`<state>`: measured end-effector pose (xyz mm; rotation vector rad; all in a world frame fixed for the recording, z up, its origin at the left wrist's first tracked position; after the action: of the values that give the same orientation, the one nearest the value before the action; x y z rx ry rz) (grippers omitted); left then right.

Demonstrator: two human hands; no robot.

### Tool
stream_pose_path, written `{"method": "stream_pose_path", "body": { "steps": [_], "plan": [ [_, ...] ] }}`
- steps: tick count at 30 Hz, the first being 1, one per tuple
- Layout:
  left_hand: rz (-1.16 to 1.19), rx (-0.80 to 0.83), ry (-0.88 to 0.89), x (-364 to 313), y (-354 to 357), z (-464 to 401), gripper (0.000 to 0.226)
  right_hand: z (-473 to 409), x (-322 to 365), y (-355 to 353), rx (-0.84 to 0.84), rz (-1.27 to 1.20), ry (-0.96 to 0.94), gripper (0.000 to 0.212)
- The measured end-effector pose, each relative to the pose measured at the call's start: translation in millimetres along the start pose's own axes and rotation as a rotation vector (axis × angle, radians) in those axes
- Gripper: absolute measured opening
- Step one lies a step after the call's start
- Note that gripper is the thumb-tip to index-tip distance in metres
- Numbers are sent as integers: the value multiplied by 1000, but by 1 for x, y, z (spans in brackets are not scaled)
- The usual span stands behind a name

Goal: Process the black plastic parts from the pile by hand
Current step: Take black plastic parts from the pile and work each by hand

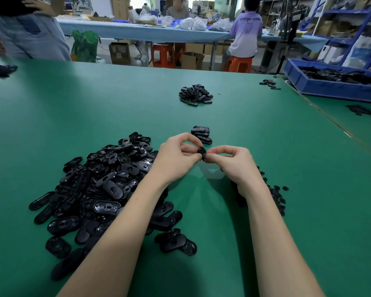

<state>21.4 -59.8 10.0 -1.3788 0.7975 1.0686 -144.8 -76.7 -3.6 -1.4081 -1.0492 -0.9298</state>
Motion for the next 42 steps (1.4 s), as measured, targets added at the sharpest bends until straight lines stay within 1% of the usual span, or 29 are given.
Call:
{"method": "stream_pose_path", "body": {
  "steps": [3, 6, 11, 14, 17, 18, 20, 22, 28, 31, 37, 42],
  "plan": [
    [-2, 8, -3, 1, 0, 0, 20, 0, 1, -1, -6, 25, -9, 8],
    [-4, 3, 5, 0, 0, -1, 20, -1, 3, -1, -13, 75, -60, 10],
    [22, 3, 11, -1, -1, -1, 19, -2, 6, -1, -23, 121, -116, 17],
    [114, 32, -24, 1, -3, 0, 20, -3, 4, -3, -40, 107, -110, 21],
    [282, 97, -49, -1, -2, 0, 26, -2, 2, -5, -62, -24, -76, 25],
    [305, 108, -54, -2, -1, 0, 27, -2, 2, -4, -50, -60, -72, 24],
    [260, 102, -53, -2, 0, -1, 24, -1, 4, -1, -16, -64, -90, 23],
    [184, 81, -46, -1, -1, -1, 19, -1, 5, -1, -5, -18, -112, 22],
    [96, 67, -48, 3, -3, -3, 14, -4, 4, -1, 30, 57, -152, 10],
    [84, 80, -54, 3, -2, -4, 15, -4, 3, 0, 19, 69, -159, 9],
    [68, 57, -61, 4, -1, -4, 18, -5, 2, 1, 10, 98, -214, 10],
    [81, 62, -62, 3, -3, -5, 17, -3, 6, 3, -38, 154, -289, 15]
  ]
}}
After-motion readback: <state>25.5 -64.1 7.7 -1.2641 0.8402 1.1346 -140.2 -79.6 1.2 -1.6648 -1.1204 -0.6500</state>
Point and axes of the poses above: each hand's wrist, its own z-axis away from the middle knuckle, its own y-axis out of the palm, x = y × z, the point moved 4 cm from there along -z, towards the middle knuckle, and after that the axes turned 11 degrees about -y, right-handed, at the moved point
